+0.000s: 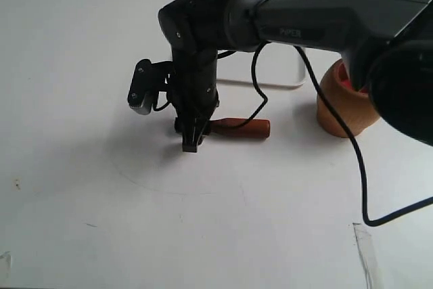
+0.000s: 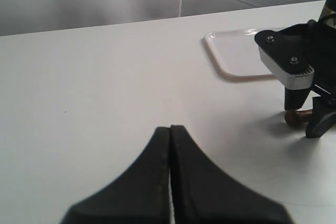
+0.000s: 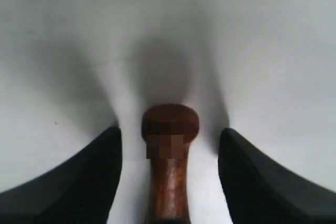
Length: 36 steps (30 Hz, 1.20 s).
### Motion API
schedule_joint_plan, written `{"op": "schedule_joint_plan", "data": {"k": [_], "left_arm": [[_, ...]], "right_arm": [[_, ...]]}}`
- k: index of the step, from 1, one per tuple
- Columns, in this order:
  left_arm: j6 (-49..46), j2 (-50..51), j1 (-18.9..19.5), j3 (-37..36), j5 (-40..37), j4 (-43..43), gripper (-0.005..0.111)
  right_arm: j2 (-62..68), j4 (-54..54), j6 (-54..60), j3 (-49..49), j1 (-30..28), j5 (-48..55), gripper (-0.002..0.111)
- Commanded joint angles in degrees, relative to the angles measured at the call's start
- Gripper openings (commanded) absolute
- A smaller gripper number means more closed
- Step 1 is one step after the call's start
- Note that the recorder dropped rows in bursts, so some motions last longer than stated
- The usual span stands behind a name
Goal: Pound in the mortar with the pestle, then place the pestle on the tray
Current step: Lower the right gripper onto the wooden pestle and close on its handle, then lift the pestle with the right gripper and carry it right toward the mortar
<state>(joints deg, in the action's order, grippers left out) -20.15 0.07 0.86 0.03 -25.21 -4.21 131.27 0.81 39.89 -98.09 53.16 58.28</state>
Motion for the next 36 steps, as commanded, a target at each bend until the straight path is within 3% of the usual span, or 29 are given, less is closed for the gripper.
{"op": "schedule_joint_plan", "data": {"k": [1, 3, 7, 8, 15, 25, 36], "left_arm": [[0.47, -0.07, -0.44, -0.03, 0.17, 0.42, 0.000], [0.47, -0.07, -0.44, -0.03, 0.17, 0.42, 0.000], [0.47, -0.07, -0.44, -0.03, 0.17, 0.42, 0.000], [0.47, -0.07, -0.44, -0.03, 0.17, 0.42, 0.000], [0.47, -0.07, -0.44, -0.03, 0.17, 0.42, 0.000], [0.47, -0.07, -0.44, -0.03, 0.17, 0.42, 0.000], [0.47, -0.07, -0.44, -0.03, 0.17, 0.42, 0.000]], "right_arm": [[0.41, 3.51, -2.57, 1.00, -0.04, -0.38, 0.048], [0.62, 3.51, -2.57, 1.00, -0.04, -0.26, 0.041], [1.13, 3.51, -2.45, 1.00, -0.04, 0.66, 0.002], [1.13, 3.51, -2.55, 1.00, -0.04, 0.80, 0.000], [0.09, 4.23, -4.07, -0.38, -0.04, 0.74, 0.000], [-16.37, 10.21, -17.78, 0.98, -0.04, -14.96, 0.000], [-44.32, 40.10, -57.29, 27.29, -1.35, -39.98, 0.000]]}}
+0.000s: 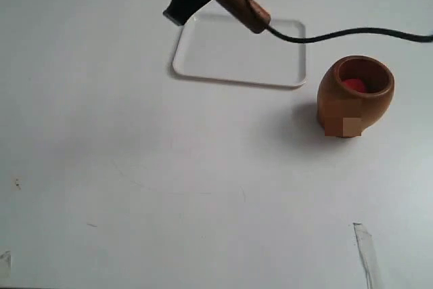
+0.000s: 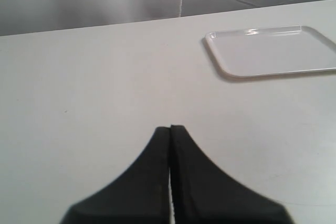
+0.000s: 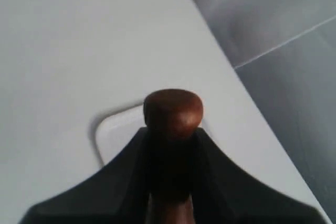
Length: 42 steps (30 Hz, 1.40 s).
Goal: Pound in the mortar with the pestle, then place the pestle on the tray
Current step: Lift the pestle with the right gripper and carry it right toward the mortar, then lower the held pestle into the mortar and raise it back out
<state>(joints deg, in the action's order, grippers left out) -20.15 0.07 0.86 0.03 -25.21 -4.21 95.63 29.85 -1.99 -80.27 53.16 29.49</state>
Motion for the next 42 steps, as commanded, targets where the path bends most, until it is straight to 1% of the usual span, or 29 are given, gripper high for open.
{"op": "schedule_joint_plan", "data": {"k": [1, 4, 7, 15, 18, 20, 22, 24, 26, 27, 29, 31, 33, 40, 42], "left_arm": [[0.47, -0.07, -0.44, -0.03, 0.17, 0.42, 0.000], [0.47, -0.07, -0.44, -0.03, 0.17, 0.42, 0.000], [0.47, -0.07, -0.44, -0.03, 0.17, 0.42, 0.000], [0.47, -0.07, -0.44, -0.03, 0.17, 0.42, 0.000], [0.47, -0.07, -0.44, -0.03, 0.17, 0.42, 0.000], [0.47, -0.07, -0.44, -0.03, 0.17, 0.42, 0.000], [0.47, -0.07, -0.44, -0.03, 0.17, 0.42, 0.000], [0.47, -0.07, -0.44, -0.03, 0.17, 0.42, 0.000], [0.47, -0.07, -0.44, -0.03, 0.17, 0.42, 0.000], [0.47, -0.07, -0.44, -0.03, 0.17, 0.42, 0.000], [0.47, -0.07, -0.44, -0.03, 0.17, 0.42, 0.000], [0.47, -0.07, -0.44, -0.03, 0.17, 0.42, 0.000], [0.47, -0.07, -0.44, -0.03, 0.17, 0.42, 0.000], [0.47, -0.07, -0.44, -0.03, 0.17, 0.42, 0.000], [0.47, -0.07, -0.44, -0.03, 0.17, 0.42, 0.000]], "right_arm": [[-11.65, 14.24, -20.96, 12.92, -2.58, -14.36, 0.000], [-17.53, 19.90, -29.99, 19.70, -6.09, -19.71, 0.000], [-22.45, 23.48, -35.19, 25.60, -9.98, -22.24, 0.000], [-30.68, 23.06, -38.93, 36.27, -21.51, -33.00, 0.000], [-31.47, 19.27, -38.05, 38.76, -26.39, -37.46, 0.000], [-31.47, 14.85, -36.15, 40.15, -29.84, -40.67, 0.000], [-31.47, 7.35, -31.20, 42.25, -32.81, -46.63, 0.000], [-31.47, -2.86, -22.98, 45.11, -34.53, -54.16, 0.000], [-31.47, -15.75, -13.25, 48.89, -35.02, -62.22, 0.000], [-31.47, -20.90, -10.30, 50.60, -35.02, -65.69, 0.000], [-31.36, -26.07, -6.70, 54.87, -35.02, -74.13, 0.000], [-31.27, -26.19, -6.26, 58.08, -35.02, -79.66, 0.000], [-31.27, -26.19, -5.46, 60.31, -35.02, -82.37, 0.000], [-31.23, -27.05, -4.29, 63.74, -35.02, -82.64, 0.000], [-29.09, -27.05, -4.01, 64.97, -35.02, -84.08, 0.000]]}}
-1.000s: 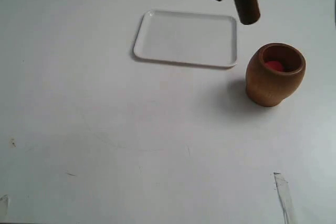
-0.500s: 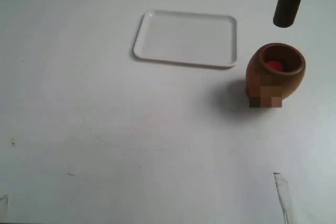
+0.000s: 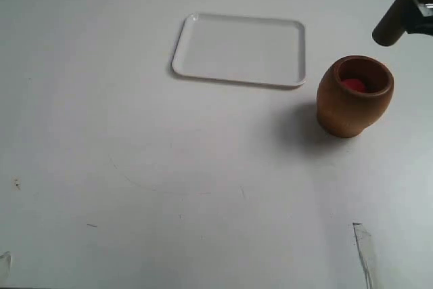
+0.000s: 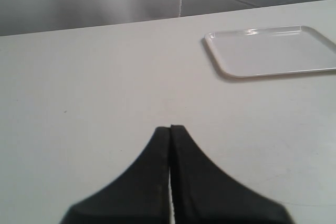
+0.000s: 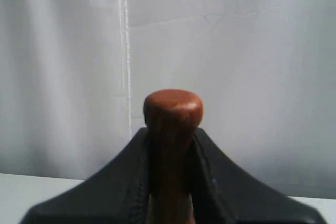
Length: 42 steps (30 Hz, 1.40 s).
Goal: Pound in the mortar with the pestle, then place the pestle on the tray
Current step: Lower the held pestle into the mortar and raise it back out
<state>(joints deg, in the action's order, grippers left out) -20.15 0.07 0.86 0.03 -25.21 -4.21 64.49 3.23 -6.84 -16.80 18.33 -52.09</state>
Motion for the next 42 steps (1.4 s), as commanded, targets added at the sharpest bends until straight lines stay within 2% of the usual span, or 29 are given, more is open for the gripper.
{"op": "schedule_joint_plan", "data": {"k": [1, 6, 10, 15, 20, 29, 32, 36, 42], "left_arm": [[0.47, -0.07, -0.44, -0.03, 0.17, 0.42, 0.000], [0.47, -0.07, -0.44, -0.03, 0.17, 0.42, 0.000], [0.47, -0.07, -0.44, -0.03, 0.17, 0.42, 0.000], [0.47, -0.07, -0.44, -0.03, 0.17, 0.42, 0.000], [0.47, -0.07, -0.44, -0.03, 0.17, 0.42, 0.000], [0.47, -0.07, -0.44, -0.03, 0.17, 0.42, 0.000], [0.47, -0.07, -0.44, -0.03, 0.17, 0.42, 0.000], [0.47, -0.07, -0.44, -0.03, 0.17, 0.42, 0.000], [0.47, -0.07, -0.44, -0.03, 0.17, 0.42, 0.000]], "right_arm": [[5.58, -0.43, 0.84, 2.04, -0.19, -4.98, 0.000], [22.77, -1.04, 0.05, 2.11, -0.19, -16.58, 0.000], [34.78, -1.06, 0.43, 2.11, -0.19, -17.87, 0.000], [40.31, -1.61, 0.43, 1.94, -0.19, -17.87, 0.000], [34.29, -3.85, 0.58, 1.94, -0.19, -17.87, 0.000], [3.39, -3.23, 2.34, 1.94, -0.19, -17.87, 0.000], [-3.08, -3.23, 3.93, 1.94, -0.19, -17.87, 0.000], [-4.52, -3.23, 5.12, 1.94, -0.19, -14.05, 0.000], [5.84, -2.33, 5.12, 1.94, -0.19, -13.41, 0.000]]}}
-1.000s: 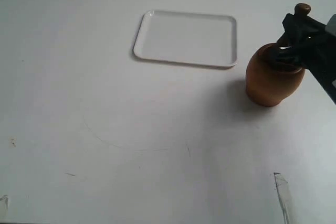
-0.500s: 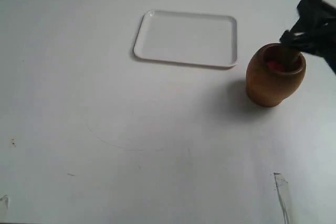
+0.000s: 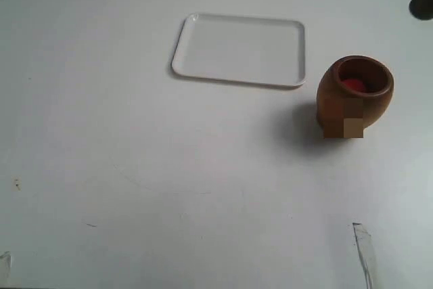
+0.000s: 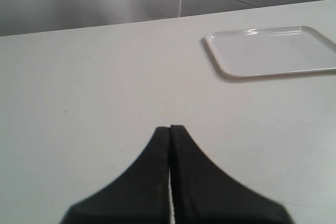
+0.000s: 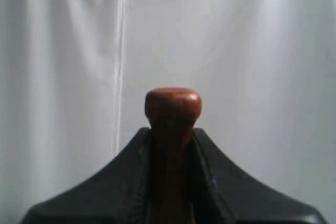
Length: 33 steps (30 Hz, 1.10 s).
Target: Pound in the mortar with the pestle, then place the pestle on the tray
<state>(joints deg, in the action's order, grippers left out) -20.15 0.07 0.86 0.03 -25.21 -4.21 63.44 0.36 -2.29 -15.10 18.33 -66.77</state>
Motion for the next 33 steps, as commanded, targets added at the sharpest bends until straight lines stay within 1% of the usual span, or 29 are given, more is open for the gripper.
{"op": "schedule_joint_plan", "data": {"k": [1, 5, 9, 13, 15, 19, 23, 27, 28, 29, 31, 33], "left_arm": [[0.47, -0.07, -0.44, -0.03, 0.17, 0.42, 0.000], [0.47, -0.07, -0.44, -0.03, 0.17, 0.42, 0.000], [0.47, -0.07, -0.44, -0.03, 0.17, 0.42, 0.000], [0.47, -0.07, -0.44, -0.03, 0.17, 0.42, 0.000], [0.47, -0.07, -0.44, -0.03, 0.17, 0.42, 0.000], [0.47, -0.07, -0.44, -0.03, 0.17, 0.42, 0.000], [0.47, -0.07, -0.44, -0.03, 0.17, 0.42, 0.000], [0.47, -0.07, -0.44, -0.03, 0.17, 0.42, 0.000], [0.47, -0.07, -0.44, -0.03, 0.17, 0.42, 0.000], [0.47, -0.07, -0.44, -0.03, 0.17, 0.42, 0.000], [0.47, -0.07, -0.44, -0.03, 0.17, 0.42, 0.000], [0.47, -0.07, -0.44, -0.03, 0.17, 0.42, 0.000]], "right_arm": [[9.68, 0.54, 0.58, 0.25, -0.19, 1.06, 0.000], [21.92, 2.70, -0.97, 0.25, -0.19, -2.75, 0.000], [32.48, 4.22, -2.37, 0.25, -0.19, -3.20, 0.000], [38.88, 3.48, -2.37, 0.25, -0.19, -3.20, 0.000], [38.54, 2.92, -2.37, 0.25, -0.19, -3.20, 0.000], [31.64, 2.92, -2.27, 0.25, -0.19, -3.20, 0.000], [16.11, 3.58, -2.14, -0.24, -0.19, -3.20, 0.000], [0.69, 8.53, -2.63, -4.34, -0.19, -2.34, 0.000], [-1.90, 9.43, -2.63, -5.75, -0.19, 1.11, 0.000], [-4.93, 10.62, -2.63, -8.10, -0.19, 7.17, 0.000], [-7.24, 10.89, -2.48, -10.87, -0.19, 15.33, 0.000], [-7.26, 10.89, -2.01, -12.19, -0.19, 18.15, 0.000]]}}
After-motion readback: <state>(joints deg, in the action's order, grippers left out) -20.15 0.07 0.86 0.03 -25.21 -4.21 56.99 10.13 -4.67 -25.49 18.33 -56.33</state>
